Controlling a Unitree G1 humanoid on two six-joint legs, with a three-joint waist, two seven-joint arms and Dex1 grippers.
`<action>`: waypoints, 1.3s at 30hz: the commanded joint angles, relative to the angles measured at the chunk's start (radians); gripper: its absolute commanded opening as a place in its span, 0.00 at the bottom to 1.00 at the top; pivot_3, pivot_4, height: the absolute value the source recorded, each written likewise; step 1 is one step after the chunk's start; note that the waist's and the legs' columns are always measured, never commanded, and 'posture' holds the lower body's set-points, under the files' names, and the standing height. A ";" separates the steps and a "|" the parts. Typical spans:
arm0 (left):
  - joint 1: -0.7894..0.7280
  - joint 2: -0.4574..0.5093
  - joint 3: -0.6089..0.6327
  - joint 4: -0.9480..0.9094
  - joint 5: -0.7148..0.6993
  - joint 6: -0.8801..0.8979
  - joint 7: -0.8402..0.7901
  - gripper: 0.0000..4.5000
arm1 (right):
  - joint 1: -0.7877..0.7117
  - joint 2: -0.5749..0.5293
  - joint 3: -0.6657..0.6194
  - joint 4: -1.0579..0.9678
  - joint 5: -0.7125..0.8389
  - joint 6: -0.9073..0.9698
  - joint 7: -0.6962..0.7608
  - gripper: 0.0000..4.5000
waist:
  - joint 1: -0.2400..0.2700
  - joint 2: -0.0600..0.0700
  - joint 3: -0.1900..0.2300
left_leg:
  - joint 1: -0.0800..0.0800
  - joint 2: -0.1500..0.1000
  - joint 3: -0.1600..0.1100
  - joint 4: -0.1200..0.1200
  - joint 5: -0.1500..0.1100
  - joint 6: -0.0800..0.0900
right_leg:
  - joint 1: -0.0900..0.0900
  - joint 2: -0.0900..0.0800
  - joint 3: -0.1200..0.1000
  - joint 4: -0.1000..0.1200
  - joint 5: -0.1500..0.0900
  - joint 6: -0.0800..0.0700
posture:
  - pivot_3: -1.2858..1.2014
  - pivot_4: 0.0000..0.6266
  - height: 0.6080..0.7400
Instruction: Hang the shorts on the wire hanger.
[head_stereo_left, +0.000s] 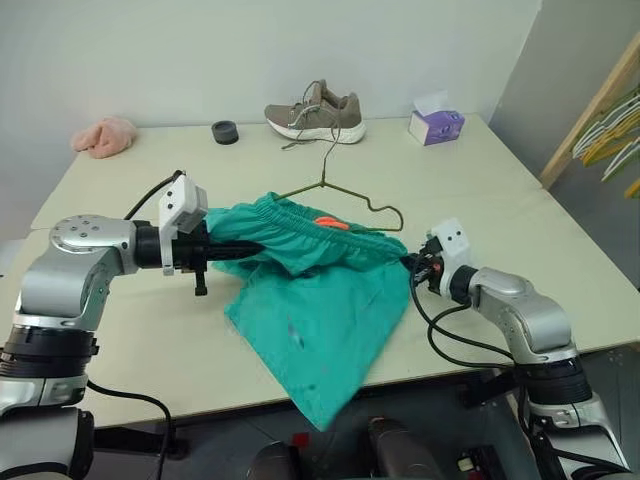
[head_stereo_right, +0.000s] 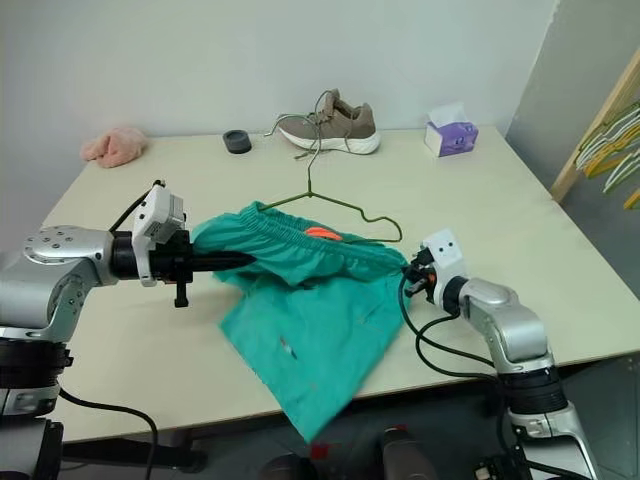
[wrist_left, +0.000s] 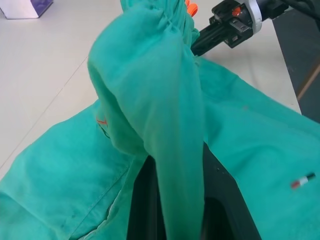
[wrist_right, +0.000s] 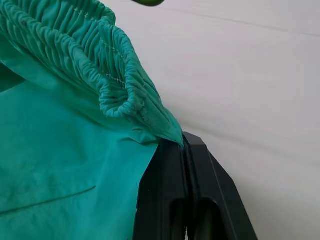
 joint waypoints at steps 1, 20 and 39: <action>-0.008 0.022 0.075 -0.043 -0.049 0.013 -0.002 0.00 | 0.001 -0.017 -0.051 0.003 -0.013 0.009 -0.042 0.00 | 0.000 0.000 0.000 | 0.000 0.000 0.000 0.000 0.000 0.000 | 0.000 0.000 0.000 0.000 0.000 0.000 | 0.46 0.14 1.00; 0.065 0.071 0.052 -0.007 0.052 -0.111 0.006 0.00 | 0.001 -0.071 -0.066 -0.018 0.009 0.017 -0.006 0.00 | 0.001 0.000 0.000 | 0.000 0.000 0.000 0.000 0.000 0.000 | 0.000 0.000 0.000 0.000 0.000 0.000 | 0.46 0.15 1.00; 0.053 -0.026 -0.004 -0.041 0.040 -0.099 0.003 0.00 | -0.111 -0.173 0.029 -0.185 0.108 0.100 0.134 0.00 | 0.000 0.000 0.000 | 0.000 0.000 0.000 0.000 0.000 0.000 | 0.000 0.000 0.000 -0.001 -0.001 0.001 | 0.45 0.15 1.00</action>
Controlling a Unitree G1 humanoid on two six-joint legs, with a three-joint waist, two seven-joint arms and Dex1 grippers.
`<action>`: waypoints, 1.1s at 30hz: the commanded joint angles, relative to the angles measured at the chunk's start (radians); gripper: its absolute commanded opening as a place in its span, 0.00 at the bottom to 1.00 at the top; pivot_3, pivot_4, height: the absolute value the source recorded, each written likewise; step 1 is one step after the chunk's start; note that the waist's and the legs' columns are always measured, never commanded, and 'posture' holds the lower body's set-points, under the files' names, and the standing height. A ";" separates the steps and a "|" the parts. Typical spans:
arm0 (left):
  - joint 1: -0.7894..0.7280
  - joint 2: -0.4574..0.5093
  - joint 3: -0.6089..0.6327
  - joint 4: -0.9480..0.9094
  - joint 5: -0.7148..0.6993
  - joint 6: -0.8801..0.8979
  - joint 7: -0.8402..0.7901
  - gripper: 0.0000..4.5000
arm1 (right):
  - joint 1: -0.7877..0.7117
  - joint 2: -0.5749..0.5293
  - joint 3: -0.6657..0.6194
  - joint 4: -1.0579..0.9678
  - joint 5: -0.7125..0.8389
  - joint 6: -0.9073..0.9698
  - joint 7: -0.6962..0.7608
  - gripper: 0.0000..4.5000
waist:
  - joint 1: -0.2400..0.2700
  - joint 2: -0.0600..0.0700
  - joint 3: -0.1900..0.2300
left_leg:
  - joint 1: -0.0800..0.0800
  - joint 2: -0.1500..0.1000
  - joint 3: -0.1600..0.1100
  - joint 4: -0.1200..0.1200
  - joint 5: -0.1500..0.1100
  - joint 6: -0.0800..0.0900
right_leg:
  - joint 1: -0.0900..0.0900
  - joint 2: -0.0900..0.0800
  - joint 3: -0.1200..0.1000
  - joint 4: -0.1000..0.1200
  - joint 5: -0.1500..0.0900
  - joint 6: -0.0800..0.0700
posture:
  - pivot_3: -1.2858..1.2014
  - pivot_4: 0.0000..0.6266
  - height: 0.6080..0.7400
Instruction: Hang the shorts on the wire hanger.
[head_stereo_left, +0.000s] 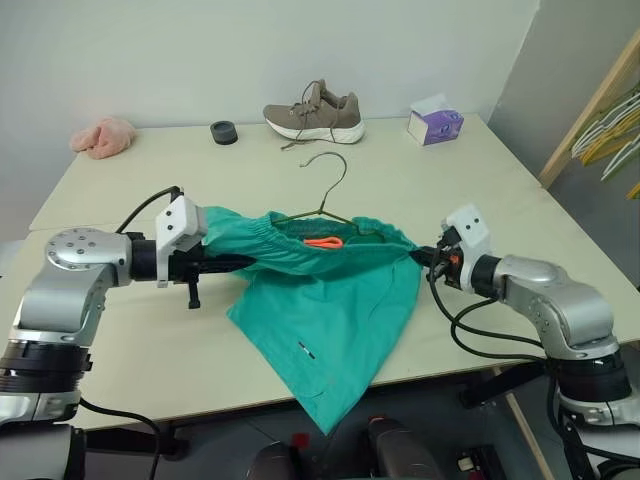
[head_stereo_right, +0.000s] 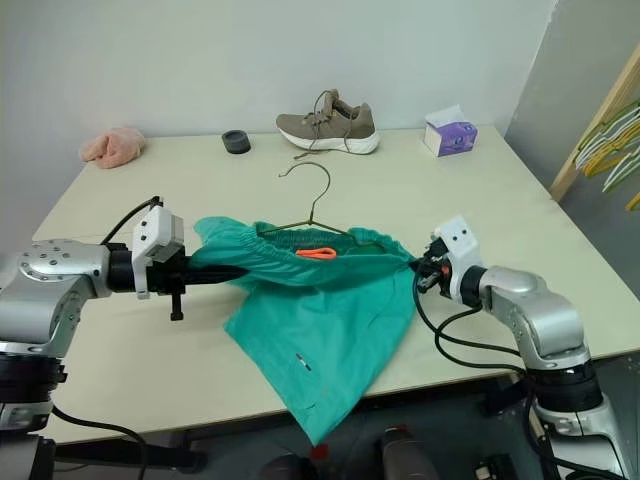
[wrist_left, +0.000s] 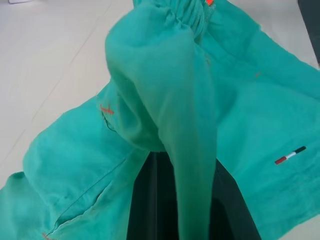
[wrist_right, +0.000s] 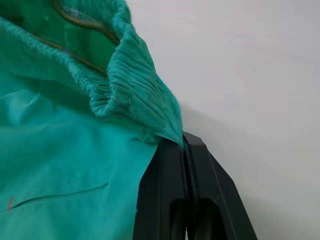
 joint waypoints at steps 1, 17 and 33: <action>-0.025 -0.021 -0.007 -0.069 -0.048 0.048 -0.008 0.00 | -0.042 -0.014 0.036 -0.043 -0.005 -0.032 0.038 0.00 | 0.000 0.000 0.000 | 0.000 0.000 0.000 0.000 0.000 0.000 | 0.000 0.000 0.000 0.000 0.000 0.000 | 0.45 0.15 1.00; -0.008 -0.036 -0.049 -0.081 -0.042 0.090 -0.046 0.00 | -0.010 -0.169 0.087 -0.152 -0.021 -0.014 0.142 0.83 | -0.001 0.000 0.000 | 0.000 0.000 0.000 0.000 0.000 0.000 | 0.000 0.000 0.000 -0.001 0.000 0.000 | 0.45 0.15 1.00; -0.020 -0.039 -0.085 -0.089 -0.038 0.090 -0.064 0.00 | -0.040 -0.187 0.135 -0.071 -0.016 0.007 0.197 0.97 | -0.007 0.000 0.000 | 0.000 0.000 0.000 0.000 0.000 0.001 | 0.000 0.001 0.001 -0.001 -0.001 0.001 | 0.44 0.14 1.00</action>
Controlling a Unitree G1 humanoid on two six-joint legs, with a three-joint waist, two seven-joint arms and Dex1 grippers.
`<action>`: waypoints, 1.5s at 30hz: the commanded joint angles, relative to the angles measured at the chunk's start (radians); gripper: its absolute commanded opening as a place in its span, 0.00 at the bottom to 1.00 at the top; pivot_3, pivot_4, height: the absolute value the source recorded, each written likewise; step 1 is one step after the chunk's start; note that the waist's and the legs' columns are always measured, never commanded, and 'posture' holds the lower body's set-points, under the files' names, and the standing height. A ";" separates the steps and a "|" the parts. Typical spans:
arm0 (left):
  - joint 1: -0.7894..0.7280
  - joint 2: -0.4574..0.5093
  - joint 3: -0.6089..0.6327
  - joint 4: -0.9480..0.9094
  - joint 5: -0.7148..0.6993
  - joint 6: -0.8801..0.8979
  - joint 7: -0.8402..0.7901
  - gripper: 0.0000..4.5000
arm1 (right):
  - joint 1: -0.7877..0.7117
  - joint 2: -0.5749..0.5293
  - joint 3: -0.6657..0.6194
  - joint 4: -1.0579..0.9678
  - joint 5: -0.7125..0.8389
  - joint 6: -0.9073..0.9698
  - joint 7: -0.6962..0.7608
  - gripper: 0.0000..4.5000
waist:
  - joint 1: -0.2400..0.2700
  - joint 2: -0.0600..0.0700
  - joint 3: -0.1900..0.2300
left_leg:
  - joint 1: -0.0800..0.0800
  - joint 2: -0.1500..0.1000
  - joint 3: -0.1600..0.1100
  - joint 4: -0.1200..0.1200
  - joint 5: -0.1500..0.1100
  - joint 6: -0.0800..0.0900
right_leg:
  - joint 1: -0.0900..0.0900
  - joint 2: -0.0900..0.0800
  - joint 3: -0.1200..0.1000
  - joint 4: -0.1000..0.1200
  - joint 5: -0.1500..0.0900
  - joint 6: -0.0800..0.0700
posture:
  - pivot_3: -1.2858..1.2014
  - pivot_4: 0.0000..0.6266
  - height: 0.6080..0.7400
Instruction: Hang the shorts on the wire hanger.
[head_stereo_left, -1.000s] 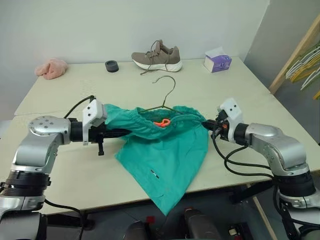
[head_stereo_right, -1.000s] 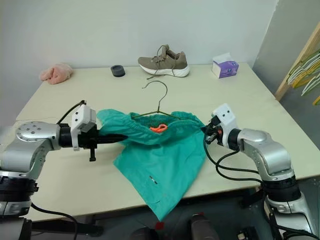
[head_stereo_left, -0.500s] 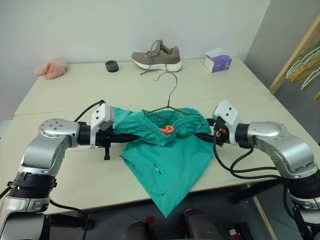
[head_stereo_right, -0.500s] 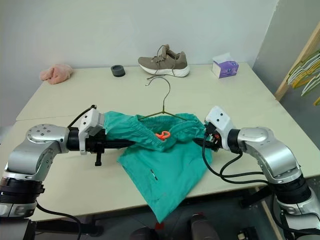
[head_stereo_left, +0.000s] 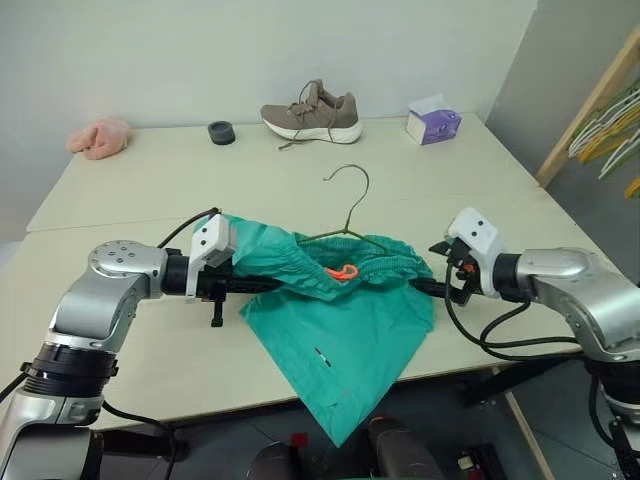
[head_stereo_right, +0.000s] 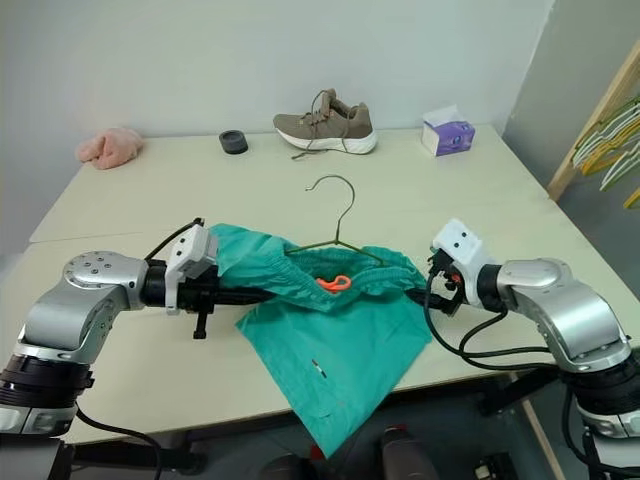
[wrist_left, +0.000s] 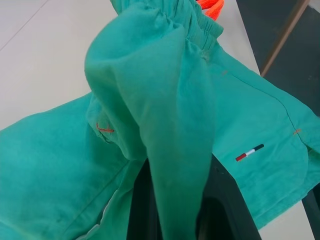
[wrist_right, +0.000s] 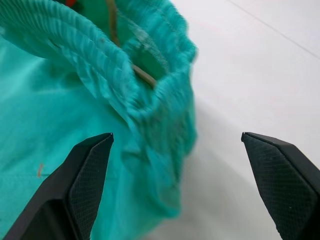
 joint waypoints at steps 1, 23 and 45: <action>-0.030 -0.003 -0.002 -0.021 -0.007 -0.005 -0.015 0.00 | -0.059 0.020 0.071 0.066 -0.033 -0.063 0.042 0.97 | 0.000 0.000 0.000 | 0.000 0.000 0.000 0.000 0.000 0.000 | 0.000 0.000 0.000 0.000 0.000 0.000 | 0.44 0.14 1.00; -0.017 -0.019 -0.010 -0.035 -0.002 -0.014 -0.005 0.00 | -0.246 0.057 0.249 0.267 -0.152 -0.219 0.324 0.00 | -0.011 0.000 0.000 | -0.001 0.000 -0.001 0.000 0.000 0.000 | 0.000 -0.001 -0.001 0.000 0.001 -0.002 | 0.45 0.12 1.00; -0.127 -0.104 0.139 0.356 0.090 -0.308 0.240 0.91 | -0.006 0.058 -0.128 0.100 0.037 0.211 0.111 0.00 | -0.021 0.000 0.000 | -0.002 -0.001 -0.002 0.001 0.000 0.000 | 0.000 -0.009 -0.004 0.000 0.002 -0.002 | 0.43 0.14 1.00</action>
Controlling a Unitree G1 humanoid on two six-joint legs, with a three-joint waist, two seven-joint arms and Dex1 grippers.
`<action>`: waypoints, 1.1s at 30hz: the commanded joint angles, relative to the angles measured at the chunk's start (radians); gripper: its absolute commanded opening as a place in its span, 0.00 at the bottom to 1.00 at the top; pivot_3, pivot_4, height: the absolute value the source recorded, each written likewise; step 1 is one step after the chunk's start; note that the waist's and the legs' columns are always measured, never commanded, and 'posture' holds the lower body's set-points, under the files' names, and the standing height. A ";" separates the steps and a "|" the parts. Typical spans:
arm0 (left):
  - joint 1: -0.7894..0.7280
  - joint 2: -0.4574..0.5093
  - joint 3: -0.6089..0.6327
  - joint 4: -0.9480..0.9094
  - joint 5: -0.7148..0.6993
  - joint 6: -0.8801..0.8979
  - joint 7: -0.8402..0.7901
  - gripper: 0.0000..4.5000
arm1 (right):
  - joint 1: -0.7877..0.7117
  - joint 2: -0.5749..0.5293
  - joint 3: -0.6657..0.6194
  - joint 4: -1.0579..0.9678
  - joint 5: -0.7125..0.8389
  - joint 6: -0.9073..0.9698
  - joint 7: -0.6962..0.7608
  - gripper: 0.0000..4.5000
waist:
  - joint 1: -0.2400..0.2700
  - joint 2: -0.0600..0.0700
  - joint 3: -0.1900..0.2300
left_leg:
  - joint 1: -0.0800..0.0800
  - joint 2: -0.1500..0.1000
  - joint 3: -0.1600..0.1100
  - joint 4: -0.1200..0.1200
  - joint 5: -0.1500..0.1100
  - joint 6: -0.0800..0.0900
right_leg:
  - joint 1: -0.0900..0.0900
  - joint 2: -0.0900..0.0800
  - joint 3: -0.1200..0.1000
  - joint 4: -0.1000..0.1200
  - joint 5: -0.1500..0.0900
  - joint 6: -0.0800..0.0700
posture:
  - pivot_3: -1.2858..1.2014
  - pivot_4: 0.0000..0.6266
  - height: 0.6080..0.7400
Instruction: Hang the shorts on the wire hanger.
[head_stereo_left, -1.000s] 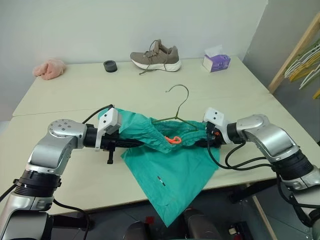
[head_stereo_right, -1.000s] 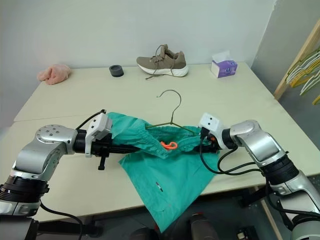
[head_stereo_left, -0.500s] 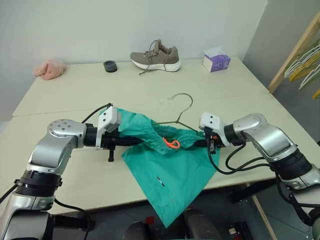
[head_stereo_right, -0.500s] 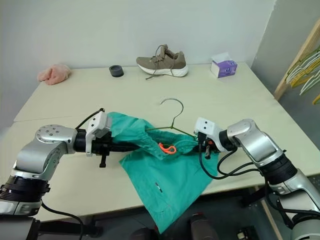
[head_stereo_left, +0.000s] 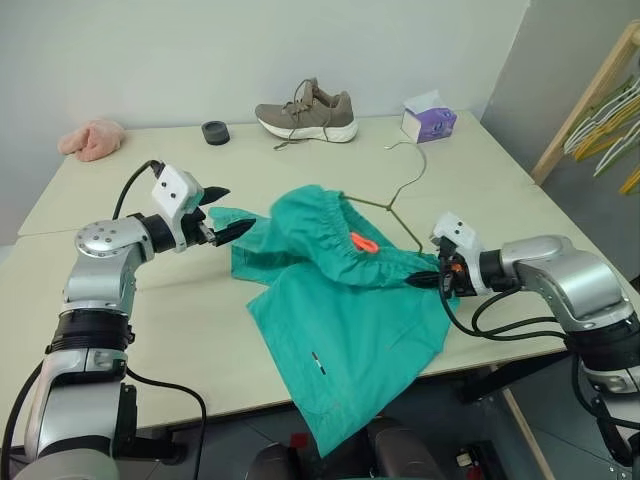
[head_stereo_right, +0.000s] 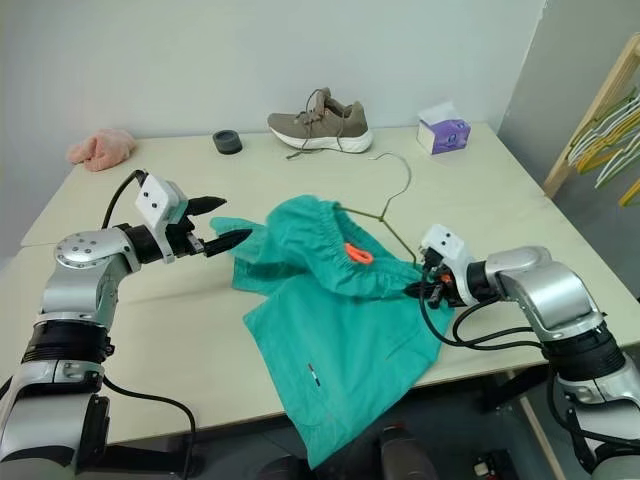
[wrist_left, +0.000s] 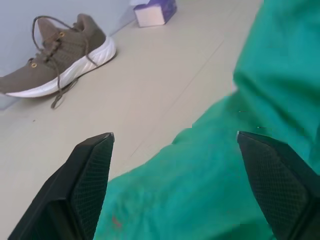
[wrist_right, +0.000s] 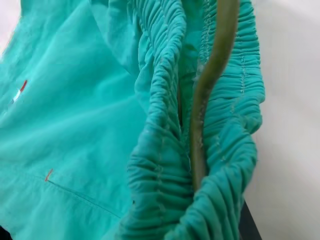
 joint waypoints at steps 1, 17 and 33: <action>0.077 0.023 0.004 -0.194 -0.106 0.120 -0.119 0.91 | 0.087 0.024 -0.134 -0.092 0.050 0.111 -0.100 0.00 | -0.002 0.000 0.000 | 0.000 0.000 0.000 0.000 0.000 0.000 | 0.000 0.000 0.000 0.000 0.000 0.000 | 0.43 0.15 1.00; 0.012 -0.136 -0.181 -0.647 -0.368 0.518 -0.224 0.91 | 0.487 0.198 -0.846 -0.297 -0.035 0.514 -0.529 0.00 | -0.013 0.005 0.001 | -0.001 -0.003 -0.011 0.000 0.000 0.000 | 0.006 0.005 -0.008 -0.004 -0.003 0.005 | 0.38 0.21 1.00; -0.153 -0.386 -0.281 -0.612 -0.264 0.439 -0.111 0.91 | 0.036 -0.060 -1.092 0.064 -0.305 0.288 -0.867 0.00 | -0.124 0.028 0.015 | 0.005 -0.016 -0.012 -0.013 0.000 0.001 | 0.011 0.004 -0.004 -0.008 -0.006 0.008 | 0.36 0.25 1.00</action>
